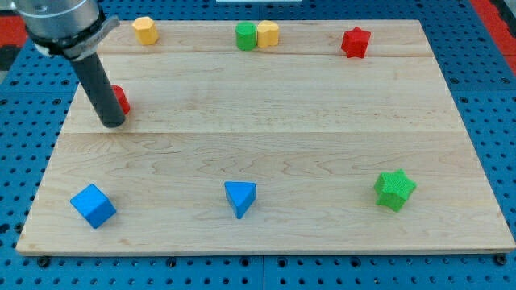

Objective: Move the red circle below the green circle

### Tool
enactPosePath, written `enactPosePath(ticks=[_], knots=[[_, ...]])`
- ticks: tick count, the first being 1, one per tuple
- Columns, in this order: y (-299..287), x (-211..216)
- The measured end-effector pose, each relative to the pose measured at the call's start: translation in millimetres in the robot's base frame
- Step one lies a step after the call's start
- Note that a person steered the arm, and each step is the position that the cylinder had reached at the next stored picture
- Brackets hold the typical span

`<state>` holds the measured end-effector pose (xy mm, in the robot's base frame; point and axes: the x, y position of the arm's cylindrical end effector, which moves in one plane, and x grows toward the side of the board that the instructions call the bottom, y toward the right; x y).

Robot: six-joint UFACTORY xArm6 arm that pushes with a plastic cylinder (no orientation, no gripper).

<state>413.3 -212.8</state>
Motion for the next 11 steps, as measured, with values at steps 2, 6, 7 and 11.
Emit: enactPosePath(ticks=[2, 6, 7, 11], knots=[[-17.7, -1.9], [75.3, -26.5], [0.0, -30.8], [218.9, -55.2]])
